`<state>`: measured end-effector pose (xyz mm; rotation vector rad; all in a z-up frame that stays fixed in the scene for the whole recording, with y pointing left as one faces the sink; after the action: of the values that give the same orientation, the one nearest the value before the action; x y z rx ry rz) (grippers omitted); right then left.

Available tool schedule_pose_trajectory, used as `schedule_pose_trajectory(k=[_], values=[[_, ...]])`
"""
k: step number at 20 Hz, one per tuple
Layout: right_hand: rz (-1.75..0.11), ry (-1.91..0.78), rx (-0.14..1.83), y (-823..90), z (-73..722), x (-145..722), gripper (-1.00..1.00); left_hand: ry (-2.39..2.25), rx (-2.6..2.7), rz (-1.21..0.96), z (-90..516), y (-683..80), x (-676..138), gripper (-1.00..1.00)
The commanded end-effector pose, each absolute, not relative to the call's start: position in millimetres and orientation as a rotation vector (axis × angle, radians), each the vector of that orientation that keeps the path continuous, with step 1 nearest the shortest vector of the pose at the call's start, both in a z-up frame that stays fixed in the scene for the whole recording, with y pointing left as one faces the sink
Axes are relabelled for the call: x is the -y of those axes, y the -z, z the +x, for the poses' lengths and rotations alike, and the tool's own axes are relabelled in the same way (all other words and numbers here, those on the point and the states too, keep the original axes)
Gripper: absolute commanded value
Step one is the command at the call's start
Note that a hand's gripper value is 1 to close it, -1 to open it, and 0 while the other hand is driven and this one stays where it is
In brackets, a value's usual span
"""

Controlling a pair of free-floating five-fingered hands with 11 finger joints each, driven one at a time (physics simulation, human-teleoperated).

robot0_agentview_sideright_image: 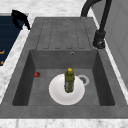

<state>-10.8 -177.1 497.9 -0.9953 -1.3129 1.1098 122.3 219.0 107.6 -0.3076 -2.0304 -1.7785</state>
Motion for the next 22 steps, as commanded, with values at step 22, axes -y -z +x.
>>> schedule_pose_trajectory(k=[22], values=[[-1.126,-0.983,1.135,-695.8,12.9,106.4,-1.00,1.778,2.030,-0.308,122.3,-107.6,-219.0,0.00]])
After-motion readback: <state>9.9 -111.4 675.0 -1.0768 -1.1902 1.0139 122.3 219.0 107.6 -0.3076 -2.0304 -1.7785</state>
